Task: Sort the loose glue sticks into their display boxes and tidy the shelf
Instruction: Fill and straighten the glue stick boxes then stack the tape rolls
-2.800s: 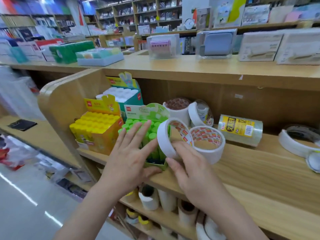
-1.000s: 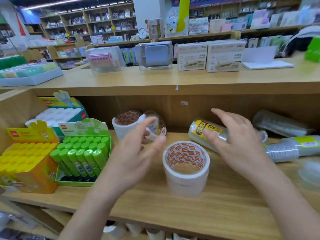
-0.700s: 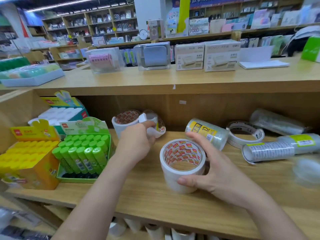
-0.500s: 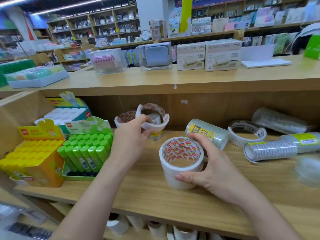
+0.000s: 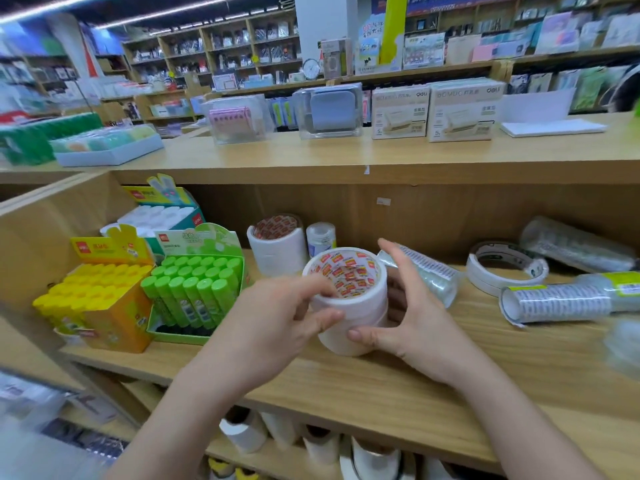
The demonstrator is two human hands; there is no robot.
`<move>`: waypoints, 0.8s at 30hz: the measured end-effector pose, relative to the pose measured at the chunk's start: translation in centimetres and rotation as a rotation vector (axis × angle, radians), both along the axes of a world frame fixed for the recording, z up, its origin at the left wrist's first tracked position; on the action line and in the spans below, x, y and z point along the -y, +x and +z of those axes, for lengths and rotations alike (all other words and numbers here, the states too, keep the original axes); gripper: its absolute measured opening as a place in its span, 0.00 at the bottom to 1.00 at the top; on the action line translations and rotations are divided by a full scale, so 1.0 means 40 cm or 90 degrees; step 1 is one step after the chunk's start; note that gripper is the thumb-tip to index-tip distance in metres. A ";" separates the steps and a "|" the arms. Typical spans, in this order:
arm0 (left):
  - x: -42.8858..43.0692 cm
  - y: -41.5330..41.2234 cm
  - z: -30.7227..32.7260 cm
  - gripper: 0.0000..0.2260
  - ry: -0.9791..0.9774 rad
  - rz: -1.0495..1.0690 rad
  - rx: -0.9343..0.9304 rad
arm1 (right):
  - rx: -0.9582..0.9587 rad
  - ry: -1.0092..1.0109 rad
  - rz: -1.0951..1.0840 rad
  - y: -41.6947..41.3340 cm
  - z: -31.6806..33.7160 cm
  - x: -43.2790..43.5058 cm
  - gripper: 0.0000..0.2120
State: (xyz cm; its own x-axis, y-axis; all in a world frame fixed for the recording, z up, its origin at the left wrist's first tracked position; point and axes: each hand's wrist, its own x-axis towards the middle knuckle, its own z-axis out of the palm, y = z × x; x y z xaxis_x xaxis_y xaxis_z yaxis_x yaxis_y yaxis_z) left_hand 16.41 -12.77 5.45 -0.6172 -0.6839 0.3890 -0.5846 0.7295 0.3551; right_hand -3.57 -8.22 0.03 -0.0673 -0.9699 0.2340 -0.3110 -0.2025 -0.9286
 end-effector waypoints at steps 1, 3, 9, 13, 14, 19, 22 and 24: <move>0.000 0.003 -0.004 0.11 0.003 0.004 -0.026 | 0.017 0.004 0.017 -0.005 0.002 -0.003 0.51; 0.001 0.011 -0.015 0.26 -0.003 0.023 -0.088 | 0.050 0.017 0.032 -0.015 0.009 -0.008 0.47; -0.003 -0.041 -0.106 0.43 0.240 -0.019 -0.293 | 0.087 0.024 0.043 -0.021 0.028 -0.007 0.39; -0.006 -0.064 -0.136 0.42 0.235 -0.007 -0.373 | 0.093 0.006 0.051 -0.015 0.027 -0.003 0.24; -0.006 -0.067 -0.141 0.43 0.233 -0.005 -0.385 | 0.098 0.000 0.051 -0.014 0.027 -0.003 0.23; -0.014 -0.098 -0.146 0.40 0.213 0.013 -0.401 | 0.102 -0.012 0.050 -0.017 0.026 -0.005 0.30; -0.016 -0.107 -0.148 0.39 0.198 0.007 -0.391 | 0.045 0.005 0.040 -0.024 0.036 -0.006 0.47; -0.018 -0.110 -0.151 0.40 0.181 0.011 -0.375 | -0.014 0.003 0.030 -0.027 0.047 -0.004 0.49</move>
